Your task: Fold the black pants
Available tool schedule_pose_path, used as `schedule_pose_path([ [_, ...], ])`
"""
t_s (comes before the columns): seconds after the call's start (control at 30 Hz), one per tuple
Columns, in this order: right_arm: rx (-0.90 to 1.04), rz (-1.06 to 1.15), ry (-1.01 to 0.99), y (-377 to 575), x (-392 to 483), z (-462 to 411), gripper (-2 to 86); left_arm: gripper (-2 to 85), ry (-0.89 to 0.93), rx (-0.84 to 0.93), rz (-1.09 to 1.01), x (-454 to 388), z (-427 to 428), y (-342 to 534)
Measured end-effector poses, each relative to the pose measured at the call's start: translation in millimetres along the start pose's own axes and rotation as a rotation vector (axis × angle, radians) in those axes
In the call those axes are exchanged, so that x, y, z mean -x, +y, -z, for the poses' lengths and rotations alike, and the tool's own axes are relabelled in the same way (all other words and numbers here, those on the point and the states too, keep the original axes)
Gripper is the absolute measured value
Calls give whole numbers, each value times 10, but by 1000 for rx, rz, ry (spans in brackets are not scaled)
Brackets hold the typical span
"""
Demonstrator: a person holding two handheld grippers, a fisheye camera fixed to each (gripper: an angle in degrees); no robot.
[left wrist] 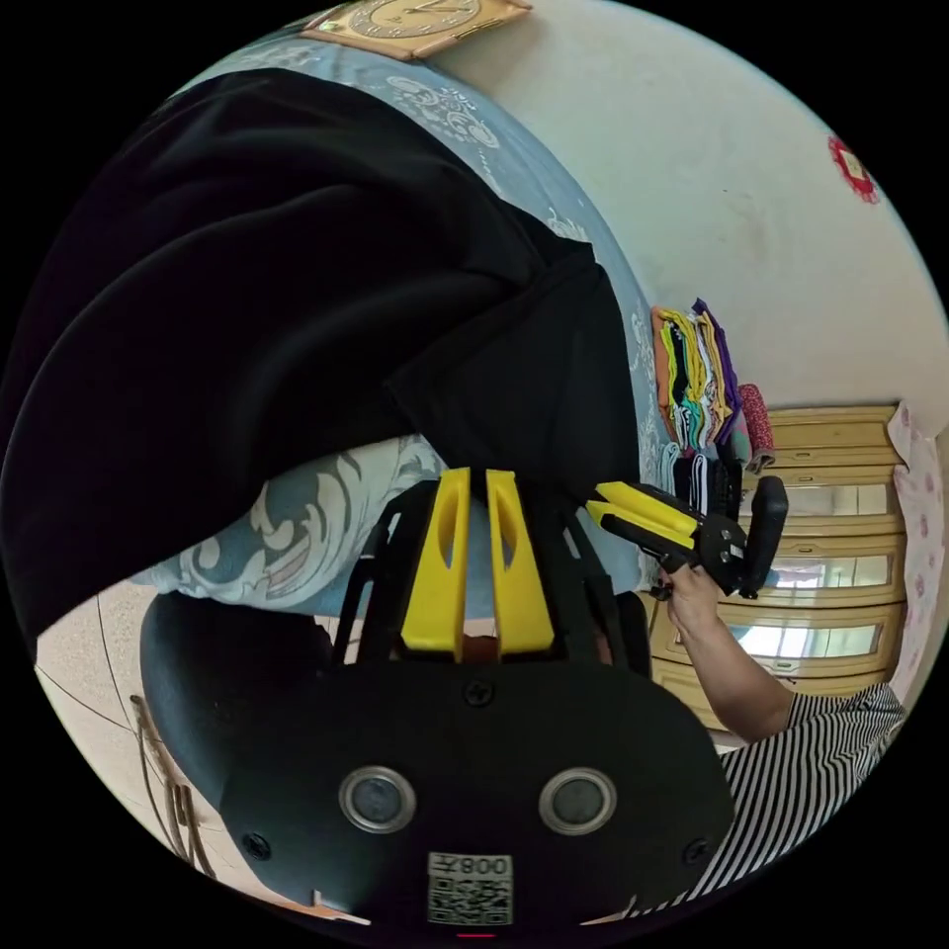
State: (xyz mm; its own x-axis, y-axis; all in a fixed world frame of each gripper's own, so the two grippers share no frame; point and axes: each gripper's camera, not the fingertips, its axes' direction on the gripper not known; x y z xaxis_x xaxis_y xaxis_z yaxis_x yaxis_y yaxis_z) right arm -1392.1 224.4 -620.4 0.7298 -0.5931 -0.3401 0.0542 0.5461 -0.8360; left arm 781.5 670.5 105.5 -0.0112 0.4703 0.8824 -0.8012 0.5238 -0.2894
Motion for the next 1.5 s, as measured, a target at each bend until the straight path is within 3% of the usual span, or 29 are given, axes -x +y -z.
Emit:
schedule_pose_path([
  [0.17,-1,24,3,200,343,-99,33,8,7,16,-19,76,-211,-238],
  [0.33,-43,-19,-38,452,247,128,11,2,154,-70,-89,-36,-174,-505],
  [0.47,-254,-172,29,604,-775,1151,6,2,286,-139,-229,-439,-90,-904],
  [0.57,-351,-334,20,519,-1932,1970,4,4,459,-213,-335,-1063,-149,-1434],
  [0.63,-360,-494,79,566,-2553,2285,3,7,573,-169,-442,-1842,-450,-1833],
  [0.77,-391,-656,82,1150,-3095,2452,4,14,425,7,-682,-2864,-1066,-2000],
  [0.87,-423,-559,10,1701,-2860,1998,10,23,435,82,-743,-2861,-1360,-1805],
  [0.97,-352,-521,-53,2181,-2551,1112,27,35,360,119,-697,-2295,-1472,-1541],
  [1.1,-255,-539,-295,2563,-2374,-106,59,52,147,164,-454,-1155,-1290,-1361],
  [1.33,-127,-543,-280,2765,-2252,-1090,76,70,-130,3,-276,-340,-496,-1600],
  [1.5,1,-566,-308,3020,-2326,-1786,55,64,-116,-33,-246,-389,-584,-1877],
])
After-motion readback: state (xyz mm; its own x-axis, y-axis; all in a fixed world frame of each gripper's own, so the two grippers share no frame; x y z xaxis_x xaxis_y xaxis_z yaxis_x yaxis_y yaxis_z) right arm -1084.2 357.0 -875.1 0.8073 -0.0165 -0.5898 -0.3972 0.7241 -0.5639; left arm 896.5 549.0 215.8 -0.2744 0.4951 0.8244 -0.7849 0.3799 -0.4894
